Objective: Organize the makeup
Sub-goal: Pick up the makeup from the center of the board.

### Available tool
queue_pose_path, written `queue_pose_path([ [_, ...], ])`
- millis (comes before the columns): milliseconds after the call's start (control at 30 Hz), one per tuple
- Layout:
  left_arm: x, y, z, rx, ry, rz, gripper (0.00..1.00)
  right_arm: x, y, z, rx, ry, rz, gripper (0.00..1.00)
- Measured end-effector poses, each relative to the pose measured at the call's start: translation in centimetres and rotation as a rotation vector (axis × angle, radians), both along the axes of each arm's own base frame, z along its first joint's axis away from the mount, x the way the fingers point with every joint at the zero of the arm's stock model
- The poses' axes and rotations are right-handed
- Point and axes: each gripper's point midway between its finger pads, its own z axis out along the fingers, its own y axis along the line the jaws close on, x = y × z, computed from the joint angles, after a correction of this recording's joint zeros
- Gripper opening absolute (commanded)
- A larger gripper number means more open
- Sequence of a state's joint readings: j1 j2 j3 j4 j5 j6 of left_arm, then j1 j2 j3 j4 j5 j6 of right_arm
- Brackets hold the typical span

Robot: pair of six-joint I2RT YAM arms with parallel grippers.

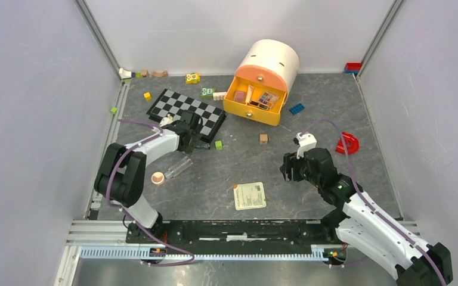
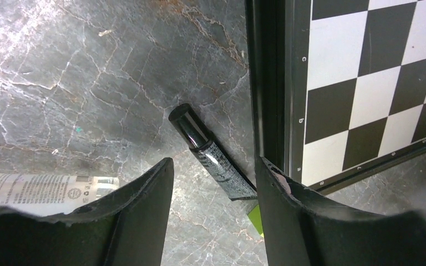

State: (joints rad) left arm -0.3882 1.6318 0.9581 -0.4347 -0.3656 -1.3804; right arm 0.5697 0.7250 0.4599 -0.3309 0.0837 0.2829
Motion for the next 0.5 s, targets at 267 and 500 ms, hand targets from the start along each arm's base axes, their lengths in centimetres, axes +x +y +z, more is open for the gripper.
queue_pose_path([
  [267, 0.6, -0.2, -1.4, 0.012, 0.033, 0.002, 0.57, 0.0, -0.2, 0.0, -0.007, -0.002, -0.005, 0.69],
  [500, 1.2, -0.5, -1.6, 0.009, 0.026, 0.002, 0.42, 0.0, -0.5, -0.2, -0.026, -0.001, -0.013, 0.69],
])
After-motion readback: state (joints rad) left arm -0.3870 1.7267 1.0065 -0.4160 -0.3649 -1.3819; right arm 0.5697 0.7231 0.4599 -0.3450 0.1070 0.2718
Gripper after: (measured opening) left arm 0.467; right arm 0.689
